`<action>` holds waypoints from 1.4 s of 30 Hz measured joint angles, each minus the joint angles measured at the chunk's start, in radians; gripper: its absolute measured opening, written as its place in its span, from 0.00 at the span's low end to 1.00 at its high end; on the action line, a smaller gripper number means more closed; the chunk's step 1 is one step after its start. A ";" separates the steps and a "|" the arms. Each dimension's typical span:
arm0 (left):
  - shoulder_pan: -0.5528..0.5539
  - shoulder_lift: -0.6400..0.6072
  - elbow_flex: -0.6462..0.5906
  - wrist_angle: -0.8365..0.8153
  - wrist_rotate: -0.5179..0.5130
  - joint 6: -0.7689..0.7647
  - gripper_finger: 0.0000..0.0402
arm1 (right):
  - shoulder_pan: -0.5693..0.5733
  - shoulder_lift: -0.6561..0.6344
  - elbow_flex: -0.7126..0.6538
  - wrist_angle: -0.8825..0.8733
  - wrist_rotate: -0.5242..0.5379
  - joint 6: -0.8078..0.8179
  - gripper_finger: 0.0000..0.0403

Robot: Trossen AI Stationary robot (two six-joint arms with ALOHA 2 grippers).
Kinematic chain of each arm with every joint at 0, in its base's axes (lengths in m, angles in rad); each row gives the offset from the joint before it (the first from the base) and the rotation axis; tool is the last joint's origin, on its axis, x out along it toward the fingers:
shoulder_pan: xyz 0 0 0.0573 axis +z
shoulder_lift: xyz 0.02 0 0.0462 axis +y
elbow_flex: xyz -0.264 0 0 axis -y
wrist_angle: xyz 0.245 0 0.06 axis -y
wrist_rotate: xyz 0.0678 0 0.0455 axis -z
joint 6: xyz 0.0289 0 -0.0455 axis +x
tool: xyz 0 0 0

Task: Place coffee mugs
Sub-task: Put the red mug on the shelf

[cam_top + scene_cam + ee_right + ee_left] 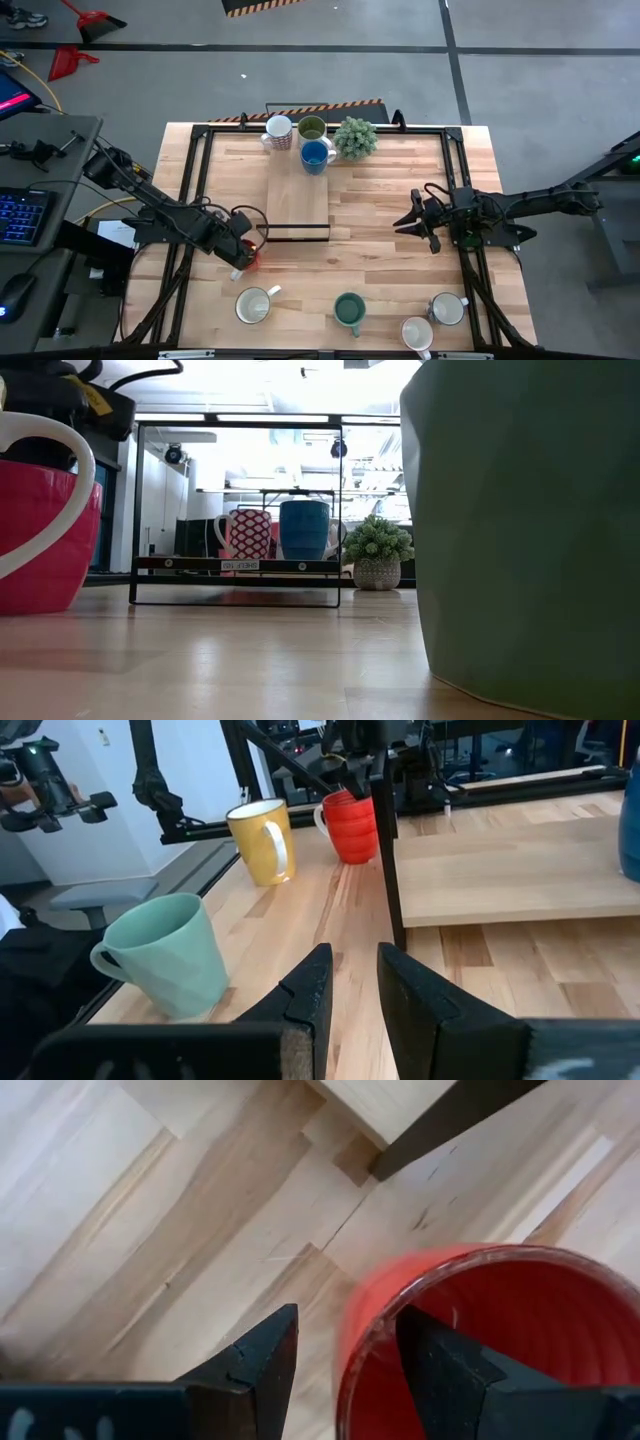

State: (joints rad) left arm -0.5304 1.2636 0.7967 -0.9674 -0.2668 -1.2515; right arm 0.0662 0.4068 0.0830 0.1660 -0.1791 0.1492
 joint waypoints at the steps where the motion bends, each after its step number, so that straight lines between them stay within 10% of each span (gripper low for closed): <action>1: 0.000 0.000 0.000 0.003 0.000 -0.002 0.39 | 0.000 0.000 0.000 -0.002 0.000 0.000 0.16; 19: 0.000 0.000 -0.001 0.025 0.027 0.032 0.02 | 0.000 0.000 0.000 -0.007 0.001 0.000 0.16; 42: 0.007 -0.052 0.122 -0.302 0.022 0.030 0.01 | 0.000 0.000 0.000 -0.020 0.001 -0.001 0.16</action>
State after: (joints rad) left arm -0.5232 1.2119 0.9184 -1.2697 -0.2452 -1.2212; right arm 0.0662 0.4065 0.0830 0.1460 -0.1779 0.1486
